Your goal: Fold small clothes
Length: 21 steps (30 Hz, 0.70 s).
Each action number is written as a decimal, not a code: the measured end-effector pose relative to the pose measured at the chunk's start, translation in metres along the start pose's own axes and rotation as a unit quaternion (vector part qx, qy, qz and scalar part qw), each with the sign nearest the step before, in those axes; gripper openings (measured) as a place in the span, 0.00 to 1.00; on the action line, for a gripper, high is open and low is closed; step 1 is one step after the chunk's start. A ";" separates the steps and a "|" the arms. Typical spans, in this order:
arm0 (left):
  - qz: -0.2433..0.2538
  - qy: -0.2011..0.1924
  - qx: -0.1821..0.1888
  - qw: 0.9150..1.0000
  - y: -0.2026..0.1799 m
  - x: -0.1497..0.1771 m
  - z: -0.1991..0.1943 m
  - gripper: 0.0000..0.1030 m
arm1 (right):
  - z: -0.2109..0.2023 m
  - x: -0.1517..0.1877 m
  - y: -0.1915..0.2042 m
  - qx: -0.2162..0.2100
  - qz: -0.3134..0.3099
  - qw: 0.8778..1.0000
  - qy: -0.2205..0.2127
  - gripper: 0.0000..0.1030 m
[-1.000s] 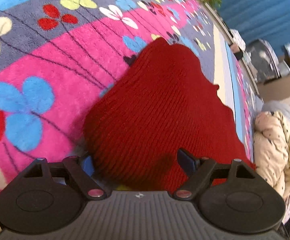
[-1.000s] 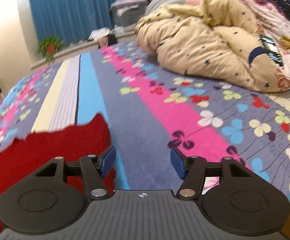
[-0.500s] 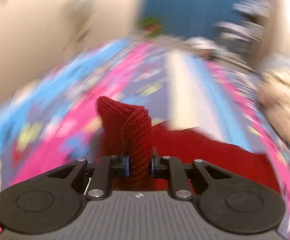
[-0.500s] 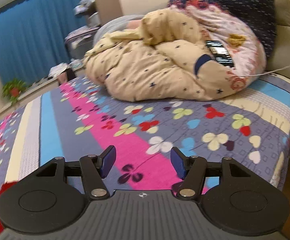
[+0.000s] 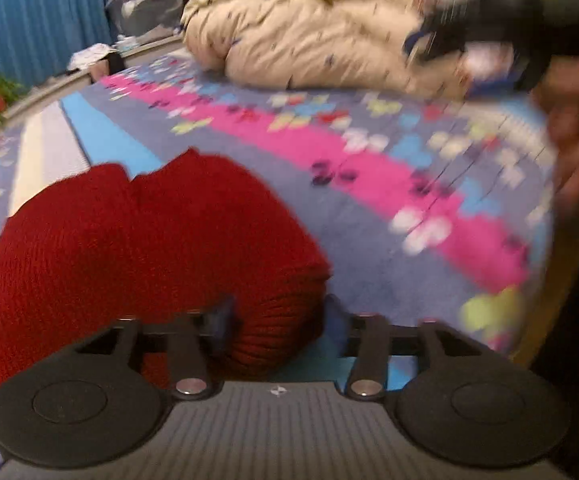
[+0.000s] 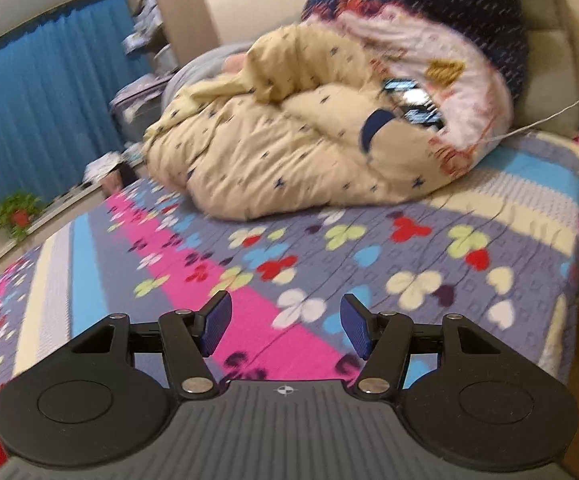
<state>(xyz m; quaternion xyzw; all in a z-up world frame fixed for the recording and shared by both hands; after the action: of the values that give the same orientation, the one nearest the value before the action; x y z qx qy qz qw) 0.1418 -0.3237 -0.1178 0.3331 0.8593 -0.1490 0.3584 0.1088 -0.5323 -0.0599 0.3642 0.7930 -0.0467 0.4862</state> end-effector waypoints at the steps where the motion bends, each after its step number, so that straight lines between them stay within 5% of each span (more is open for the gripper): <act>1: -0.016 -0.016 0.019 1.000 0.004 -0.004 -0.014 0.64 | 0.001 0.003 0.004 -0.013 -0.003 1.000 0.009 0.61; 3: -0.033 -0.052 0.030 0.998 0.016 -0.009 -0.043 0.69 | 0.004 0.012 0.016 -0.049 -0.008 0.998 0.034 0.62; 7: -0.063 -0.098 -0.036 0.993 0.064 -0.015 -0.079 0.70 | 0.001 0.027 0.047 -0.102 -0.029 0.992 0.065 0.63; 10: -0.119 -0.077 -0.093 0.985 0.109 0.006 -0.079 0.58 | -0.005 0.043 0.080 -0.147 -0.064 0.983 0.087 0.67; 13: -0.163 -0.054 -0.105 0.980 0.128 0.028 -0.071 0.46 | -0.010 0.069 0.113 -0.202 -0.085 0.967 0.133 0.70; 18: -0.139 -0.019 -0.107 0.984 0.119 0.048 -0.048 0.47 | -0.019 0.140 0.164 -0.263 -0.164 0.921 0.236 0.78; 20: -0.149 -0.019 -0.093 0.984 0.119 0.044 -0.049 0.49 | -0.020 0.159 0.170 -0.244 -0.219 0.915 0.234 0.75; 21: -0.157 -0.018 -0.084 0.984 0.120 0.042 -0.050 0.49 | -0.024 0.160 0.173 -0.241 -0.236 0.915 0.223 0.56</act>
<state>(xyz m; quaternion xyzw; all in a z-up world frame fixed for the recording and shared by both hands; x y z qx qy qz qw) 0.1760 -0.1913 -0.1149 0.1597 0.9038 -0.1370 0.3726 0.1570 -0.3107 -0.1283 0.0390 0.9308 0.1150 0.3449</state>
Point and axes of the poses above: each gripper's, at about its wrist camera, not at the fingertips, and z roughly the way its jaws point, y to its left, x to its underside, the point moved 10 cm from there along z, roughly the way its jaws point, and after that the axes turned 5 degrees about x, right-handed, at the moved point
